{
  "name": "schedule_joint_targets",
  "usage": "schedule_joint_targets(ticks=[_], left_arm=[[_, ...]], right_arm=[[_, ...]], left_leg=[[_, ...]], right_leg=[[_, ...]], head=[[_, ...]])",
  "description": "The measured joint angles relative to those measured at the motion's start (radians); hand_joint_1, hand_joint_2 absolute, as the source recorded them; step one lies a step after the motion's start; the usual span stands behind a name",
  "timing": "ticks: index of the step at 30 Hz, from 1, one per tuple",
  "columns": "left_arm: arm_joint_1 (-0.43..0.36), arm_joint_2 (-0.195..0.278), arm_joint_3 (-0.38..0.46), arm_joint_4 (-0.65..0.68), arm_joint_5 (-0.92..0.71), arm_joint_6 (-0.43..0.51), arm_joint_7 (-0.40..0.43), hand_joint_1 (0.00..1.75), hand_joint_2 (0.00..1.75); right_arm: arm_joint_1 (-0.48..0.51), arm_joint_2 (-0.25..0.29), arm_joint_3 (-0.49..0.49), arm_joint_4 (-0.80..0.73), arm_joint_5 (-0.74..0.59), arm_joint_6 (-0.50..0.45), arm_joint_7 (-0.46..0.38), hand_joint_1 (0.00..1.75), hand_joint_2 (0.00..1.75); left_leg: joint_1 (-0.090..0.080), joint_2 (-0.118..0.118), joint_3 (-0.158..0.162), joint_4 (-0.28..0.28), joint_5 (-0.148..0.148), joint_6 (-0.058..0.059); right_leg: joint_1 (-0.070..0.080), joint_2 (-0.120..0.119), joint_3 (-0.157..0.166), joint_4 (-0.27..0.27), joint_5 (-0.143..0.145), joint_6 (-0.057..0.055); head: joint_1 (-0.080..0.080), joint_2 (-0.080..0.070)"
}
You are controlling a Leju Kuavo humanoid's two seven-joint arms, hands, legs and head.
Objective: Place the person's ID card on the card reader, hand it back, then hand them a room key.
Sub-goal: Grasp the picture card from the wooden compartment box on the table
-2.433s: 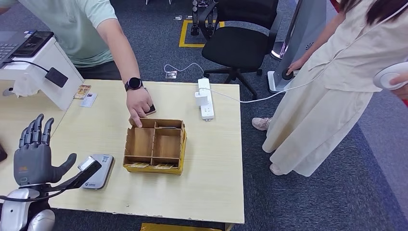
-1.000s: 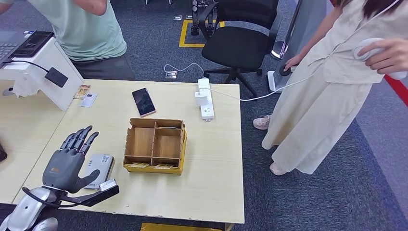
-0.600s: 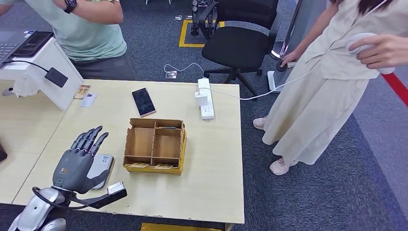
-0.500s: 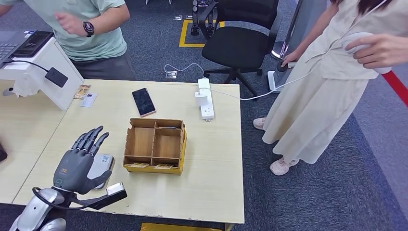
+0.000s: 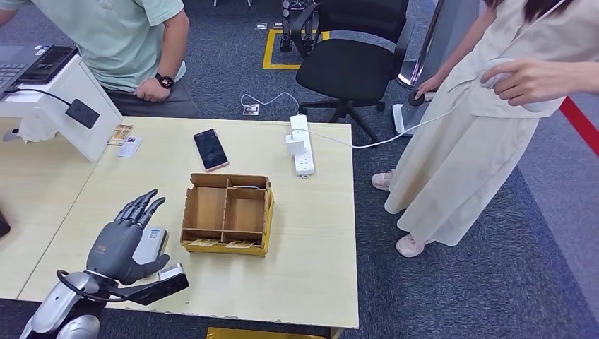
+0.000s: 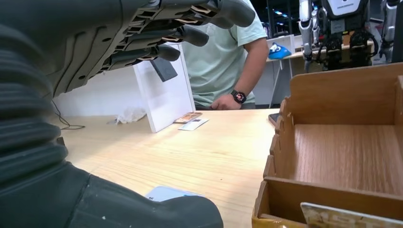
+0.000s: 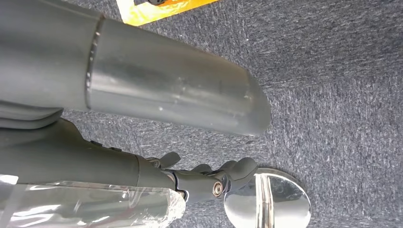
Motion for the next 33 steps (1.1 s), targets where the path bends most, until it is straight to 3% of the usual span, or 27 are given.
schedule_joint_targets(ticks=[15,33], left_arm=[[-0.019,-0.005,-0.065,0.056,-0.146,0.049,0.017,0.0,1.75],[0.008,-0.008,-0.105,0.041,-0.008,-0.004,0.021,0.0,1.75]], right_arm=[[-0.001,0.0,0.009,0.001,-0.004,-0.004,0.001,0.0,0.0],[-0.003,0.0,0.009,0.0,-0.018,-0.014,0.001,0.0,0.0]], left_leg=[[0.0,0.0,0.0,0.0,0.0,0.0],[0.0,0.0,0.0,0.0,0.0,0.0]], right_leg=[[0.0,0.0,0.0,0.0,0.0,0.0],[0.0,0.0,0.0,0.0,0.0,0.0]], head=[[0.0,0.0],[0.0,0.0]])
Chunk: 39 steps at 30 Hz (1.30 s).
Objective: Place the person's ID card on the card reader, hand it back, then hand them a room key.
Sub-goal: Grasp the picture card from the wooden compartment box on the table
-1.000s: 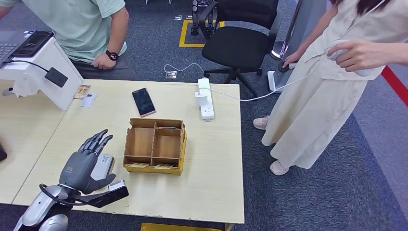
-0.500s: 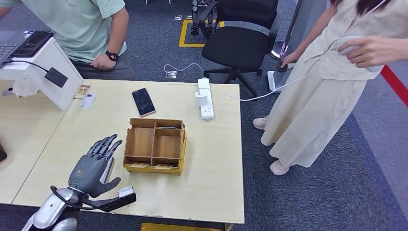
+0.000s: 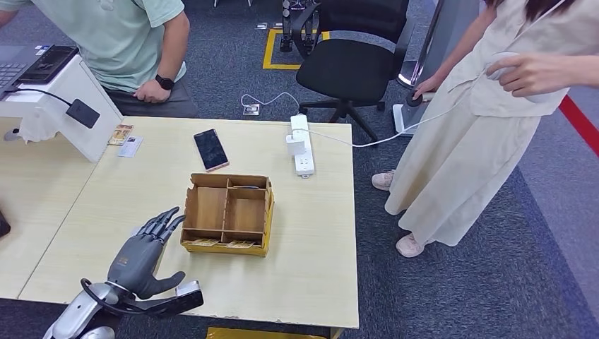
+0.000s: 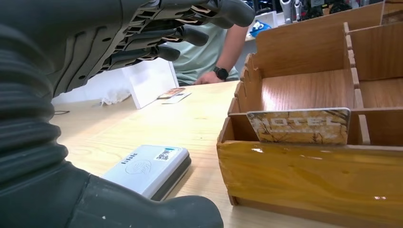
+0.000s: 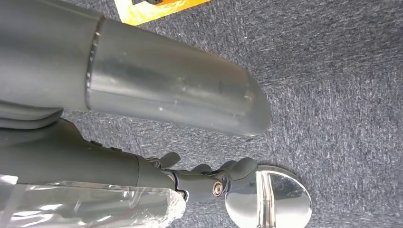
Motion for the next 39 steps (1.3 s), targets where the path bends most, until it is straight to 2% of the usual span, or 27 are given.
schedule_joint_targets(ticks=[13,24,39], left_arm=[[-0.032,-0.026,-0.04,0.011,-0.036,-0.006,0.014,0.0,1.75],[-0.12,-0.102,-0.101,0.099,-0.099,0.02,0.013,0.0,1.75],[-0.19,-0.146,-0.136,0.182,-0.133,0.064,0.015,0.0,1.75]], right_arm=[[-0.008,0.0,0.002,0.0,0.009,-0.001,0.01,0.0,0.0],[-0.014,0.004,0.017,0.001,0.016,-0.001,0.018,0.0,0.0],[-0.016,0.004,0.032,0.003,0.019,-0.003,0.027,0.0,0.0]], left_leg=[[0.0,0.0,0.0,0.0,0.0,0.0],[0.0,0.0,0.0,0.0,0.0,0.0],[0.0,0.0,0.0,0.0,0.0,0.0]], right_leg=[[0.0,0.0,0.0,0.0,0.0,0.0],[0.0,0.0,0.0,0.0,0.0,0.0],[0.0,0.0,0.0,0.0,0.001,0.0]], head=[[0.0,0.0],[0.0,0.0],[0.0,0.0]])
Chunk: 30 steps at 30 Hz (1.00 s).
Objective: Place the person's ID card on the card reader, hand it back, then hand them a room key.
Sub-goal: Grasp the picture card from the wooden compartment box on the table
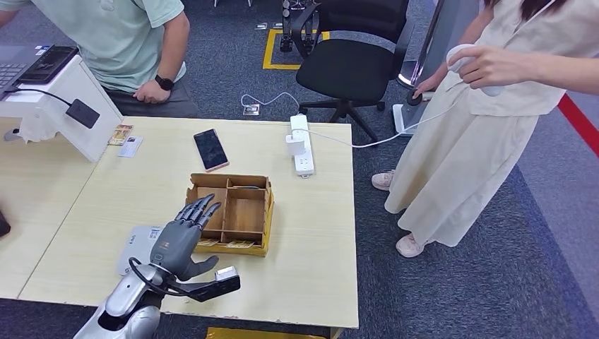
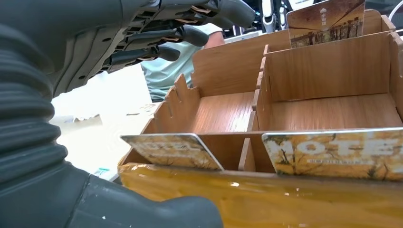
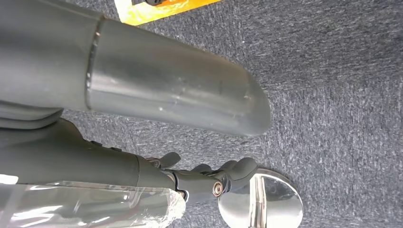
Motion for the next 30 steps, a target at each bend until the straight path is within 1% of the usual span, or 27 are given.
schedule_joint_targets(ticks=[5,13,17,21,25,27,30], left_arm=[[-0.012,-0.004,-0.004,0.019,-0.005,0.009,0.003,0.0,1.75],[-0.012,0.004,-0.004,0.021,-0.084,0.083,0.038,0.0,1.75],[-0.011,0.025,0.003,0.019,-0.11,0.103,0.049,0.0,1.75],[-0.005,0.059,0.03,0.006,-0.097,0.108,0.052,0.0,1.75],[0.006,0.083,0.053,-0.01,-0.074,0.107,0.047,0.0,1.75],[0.021,0.096,0.072,-0.027,-0.049,0.095,0.036,0.0,1.75],[0.046,0.112,0.101,-0.05,-0.009,0.048,0.005,0.0,1.75]], right_arm=[[0.0,0.0,0.001,0.003,0.0,0.0,0.002,0.0,0.0],[0.001,0.0,0.001,0.004,-0.012,-0.001,-0.001,0.0,0.0],[0.002,0.0,0.001,0.004,-0.021,-0.002,-0.001,0.0,0.0],[0.006,0.0,0.001,0.004,-0.027,-0.004,-0.002,0.0,0.0],[0.008,0.0,0.001,0.004,-0.03,-0.007,-0.004,0.0,0.0],[0.01,-0.001,0.001,0.004,-0.036,-0.01,-0.007,0.0,0.0],[0.013,-0.001,0.001,0.004,-0.043,-0.011,-0.012,0.0,0.0]], left_leg=[[0.0,0.0,0.0,0.0,0.0,0.0],[0.0,0.0,0.0,0.0,0.0,0.0],[0.0,0.0,0.0,0.0,0.0,0.0],[0.0,0.0,0.0,0.0,0.0,0.0],[0.0,0.0,0.0,0.0,0.0,0.0],[0.0,0.0,0.0,0.0,0.0,0.0],[0.0,0.0,0.0,0.0,0.0,0.0]], right_leg=[[0.0,0.0,0.0,0.0,0.0,0.0],[0.0,0.0,0.0,0.0,0.0,0.0],[0.0,0.0,0.0,0.0,0.0,0.0],[0.0,0.0,0.0,0.0,0.0,0.0],[0.0,0.0,0.0,0.0,0.0,0.0],[0.0,0.0,0.0,0.0,0.0,0.0],[0.0,0.0,0.0,0.0,0.0,0.0]], head=[[0.0,0.0],[0.0,0.0],[0.0,0.0],[0.0,0.0],[0.0,0.0],[0.0,0.0],[0.0,0.0]])
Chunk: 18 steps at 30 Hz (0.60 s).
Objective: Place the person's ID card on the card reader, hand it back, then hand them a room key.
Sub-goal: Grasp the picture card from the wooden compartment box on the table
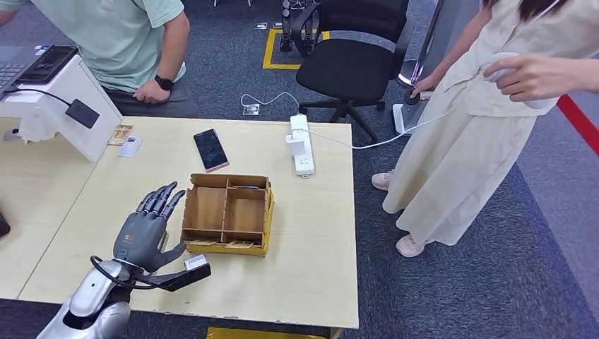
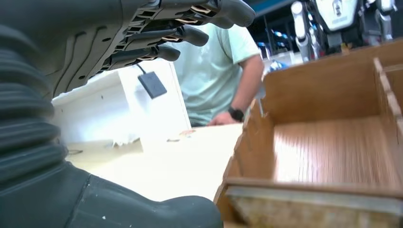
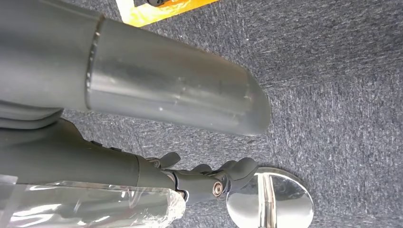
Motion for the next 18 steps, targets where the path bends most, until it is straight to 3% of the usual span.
schedule_joint_targets(ticks=[7,18], left_arm=[[0.059,0.02,0.027,-0.041,0.142,-0.09,-0.066,0.0,1.75],[0.103,0.037,0.044,-0.085,0.178,-0.111,-0.08,0.0,1.75]], right_arm=[[0.0,-0.002,-0.002,0.0,-0.014,0.0,-0.006,0.0,0.0],[0.001,-0.003,-0.005,0.0,-0.022,0.0,-0.011,0.0,0.0]], left_leg=[[0.0,0.0,0.0,0.0,0.0,0.0],[0.0,0.0,0.0,0.0,0.0,0.0]], right_leg=[[0.0,0.0,0.0,0.0,0.0,0.0],[0.0,0.0,0.0,0.0,0.0,0.0]], head=[[0.001,0.0],[0.001,0.0]])
